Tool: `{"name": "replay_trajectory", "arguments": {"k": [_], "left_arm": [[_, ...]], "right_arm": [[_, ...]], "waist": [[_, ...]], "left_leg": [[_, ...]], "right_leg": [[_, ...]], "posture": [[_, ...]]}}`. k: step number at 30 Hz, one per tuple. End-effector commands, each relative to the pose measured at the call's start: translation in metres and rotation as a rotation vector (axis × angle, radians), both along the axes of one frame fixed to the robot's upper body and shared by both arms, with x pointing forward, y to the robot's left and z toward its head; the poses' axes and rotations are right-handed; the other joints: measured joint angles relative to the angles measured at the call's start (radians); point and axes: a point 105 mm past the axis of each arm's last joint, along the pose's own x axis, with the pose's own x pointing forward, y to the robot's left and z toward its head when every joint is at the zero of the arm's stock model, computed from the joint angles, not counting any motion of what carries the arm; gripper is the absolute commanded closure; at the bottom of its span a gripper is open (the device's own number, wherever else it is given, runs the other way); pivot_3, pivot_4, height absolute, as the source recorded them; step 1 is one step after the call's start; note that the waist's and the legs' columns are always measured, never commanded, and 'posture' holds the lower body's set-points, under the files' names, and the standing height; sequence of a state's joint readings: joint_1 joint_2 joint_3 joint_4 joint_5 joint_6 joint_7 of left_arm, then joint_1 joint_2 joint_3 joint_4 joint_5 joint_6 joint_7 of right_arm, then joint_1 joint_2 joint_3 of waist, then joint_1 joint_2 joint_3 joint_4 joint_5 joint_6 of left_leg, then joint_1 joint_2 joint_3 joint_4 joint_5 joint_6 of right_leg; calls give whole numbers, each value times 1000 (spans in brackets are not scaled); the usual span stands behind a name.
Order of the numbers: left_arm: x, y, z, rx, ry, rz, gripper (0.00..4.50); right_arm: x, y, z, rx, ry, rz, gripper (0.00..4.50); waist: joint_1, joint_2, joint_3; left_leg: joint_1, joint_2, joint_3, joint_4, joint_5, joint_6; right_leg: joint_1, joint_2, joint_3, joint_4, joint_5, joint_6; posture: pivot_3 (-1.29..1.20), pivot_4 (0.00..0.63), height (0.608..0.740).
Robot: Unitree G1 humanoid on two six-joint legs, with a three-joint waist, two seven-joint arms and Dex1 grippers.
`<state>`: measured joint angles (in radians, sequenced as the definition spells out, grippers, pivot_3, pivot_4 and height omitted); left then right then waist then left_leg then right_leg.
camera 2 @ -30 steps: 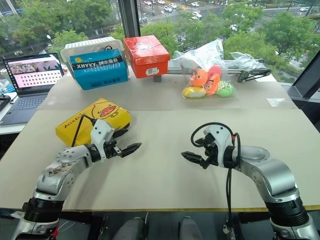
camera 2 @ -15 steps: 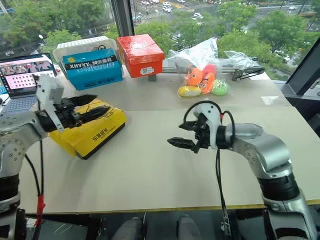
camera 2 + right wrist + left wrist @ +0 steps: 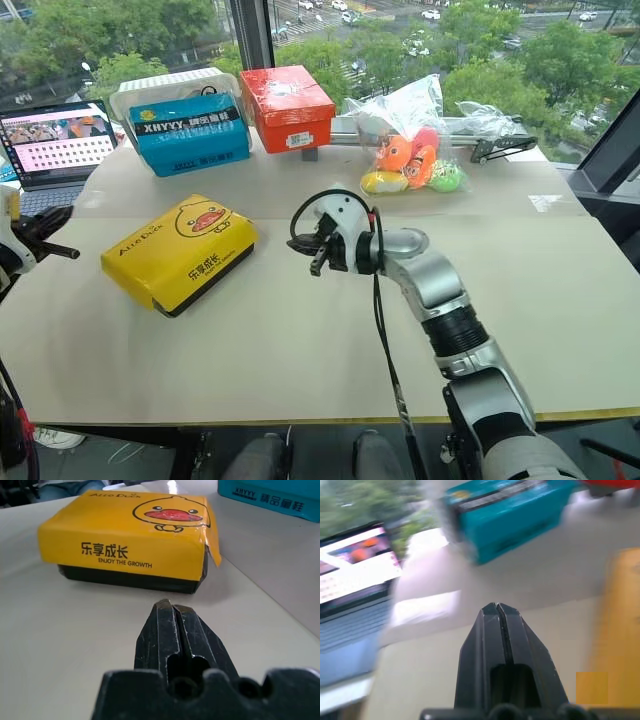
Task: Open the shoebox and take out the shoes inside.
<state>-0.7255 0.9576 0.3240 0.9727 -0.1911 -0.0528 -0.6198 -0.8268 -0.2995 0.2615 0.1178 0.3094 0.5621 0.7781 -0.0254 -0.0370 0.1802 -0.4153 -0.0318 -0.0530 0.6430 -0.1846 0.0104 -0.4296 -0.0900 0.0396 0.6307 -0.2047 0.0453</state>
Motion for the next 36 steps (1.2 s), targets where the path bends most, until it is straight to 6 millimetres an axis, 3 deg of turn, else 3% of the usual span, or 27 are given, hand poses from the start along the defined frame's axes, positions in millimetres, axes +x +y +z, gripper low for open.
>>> {"name": "replay_trajectory", "arguments": {"k": [1, 6, 13, 19, 22, 28, 31, 36], "left_arm": [[1, 14, -4, 131, 38, 102, 4500], [10, 6, -30, 209, 139, 101, 4500], [21, -19, -67, 270, 233, 27, 4500], [33, -86, -116, 318, 341, -284, 4500], [34, -126, -132, 272, 340, -476, 4500], [7, -178, -176, 250, 392, -775, 4500], [4, -185, -177, 234, 379, -815, 4500], [8, -180, -166, 230, 356, -802, 4500]], "right_arm": [[-4, 15, 14, 47, -70, 7, 4476], [-12, 31, -12, 10, -33, 3, 4476], [-22, 25, -24, -21, -10, -5, 4476], [-21, 5, -27, -40, 6, -54, 4476], [-10, -20, -34, -84, 7, -120, 4476], [3, -46, -55, -84, 69, -225, 4476], [11, -54, -67, -100, 91, -269, 4476], [25, -61, -80, -112, 102, -322, 4476]], "waist": [[3, 0, 0], [4, -2, -1], [5, -2, -1], [10, -3, -2], [23, -1, -3], [29, 7, -13], [28, 16, -19], [23, 17, -20]], "left_leg": [[0, -1, 0, 0, 0, 0], [0, -1, 0, 0, 0, 0], [0, -1, 0, 0, 0, 0], [0, -2, 0, 0, 0, 0], [1, -3, -1, 1, 0, 0], [6, -3, 0, 1, 0, 0], [7, -4, 1, 1, -1, 1], [14, -4, 1, 1, -1, 1]], "right_leg": [[0, -1, 0, 1, 0, 0], [0, -1, -2, 2, 0, 0], [0, 0, -2, 2, 0, 0], [0, -1, -3, 2, 0, 0], [3, -2, -4, 1, 0, 1], [9, -4, -4, 0, -1, 2], [10, -5, -3, 0, -1, 3], [16, -4, -3, 0, -2, 4]], "posture": [[0, 150, 740], [0, 150, 740], [0, 150, 740], [0, 150, 740], [0, 150, 740], [0, 150, 740], [0, 150, 740], [0, 150, 740]]}}
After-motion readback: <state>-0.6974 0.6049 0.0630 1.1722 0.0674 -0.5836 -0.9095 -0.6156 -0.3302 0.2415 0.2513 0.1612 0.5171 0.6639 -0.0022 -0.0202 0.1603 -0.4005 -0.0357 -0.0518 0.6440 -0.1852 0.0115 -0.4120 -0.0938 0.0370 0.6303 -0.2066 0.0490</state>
